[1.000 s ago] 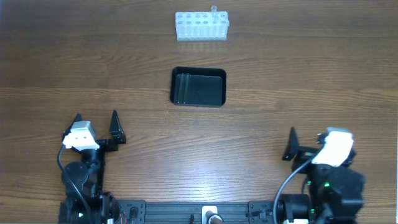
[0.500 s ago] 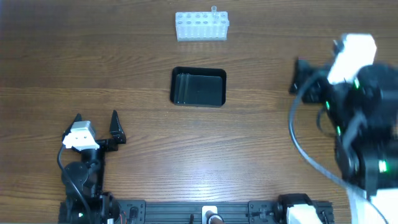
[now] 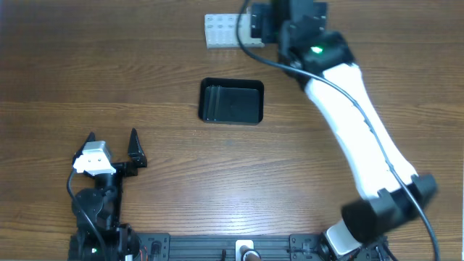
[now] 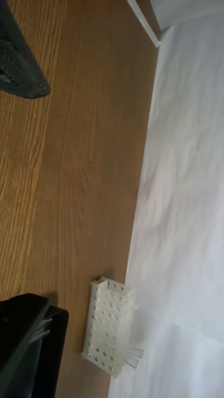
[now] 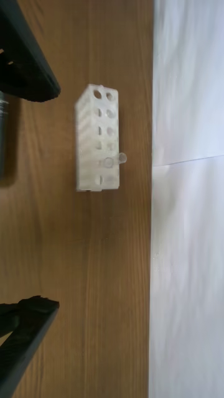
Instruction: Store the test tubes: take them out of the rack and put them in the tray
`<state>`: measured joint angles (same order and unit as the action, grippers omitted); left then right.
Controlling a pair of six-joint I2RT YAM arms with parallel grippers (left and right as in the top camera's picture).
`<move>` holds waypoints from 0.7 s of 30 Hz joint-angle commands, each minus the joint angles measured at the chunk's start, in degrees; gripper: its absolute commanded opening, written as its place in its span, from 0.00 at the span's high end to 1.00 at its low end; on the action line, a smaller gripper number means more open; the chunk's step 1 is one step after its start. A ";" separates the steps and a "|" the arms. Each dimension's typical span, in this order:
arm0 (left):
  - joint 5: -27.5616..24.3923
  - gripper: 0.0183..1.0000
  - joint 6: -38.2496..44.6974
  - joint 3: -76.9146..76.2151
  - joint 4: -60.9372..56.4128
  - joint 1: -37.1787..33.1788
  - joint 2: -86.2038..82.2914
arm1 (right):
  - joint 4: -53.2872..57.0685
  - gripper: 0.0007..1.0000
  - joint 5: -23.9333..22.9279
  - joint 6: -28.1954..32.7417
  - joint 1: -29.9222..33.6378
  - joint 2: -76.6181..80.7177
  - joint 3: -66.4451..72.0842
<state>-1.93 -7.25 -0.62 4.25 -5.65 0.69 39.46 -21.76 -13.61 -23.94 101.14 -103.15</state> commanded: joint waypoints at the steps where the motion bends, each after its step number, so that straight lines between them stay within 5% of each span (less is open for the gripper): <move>1: 0.26 0.00 0.85 0.28 0.15 -0.15 -0.35 | -4.31 0.01 -6.69 -1.53 -1.92 7.93 -4.63; 21: 0.26 0.00 0.85 0.28 0.15 -0.15 -0.35 | -16.61 0.04 -8.79 -1.55 -2.89 27.34 -6.78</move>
<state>-1.91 -7.25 -0.62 4.25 -5.65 0.69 24.08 -29.12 -14.79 -26.30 127.11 -108.51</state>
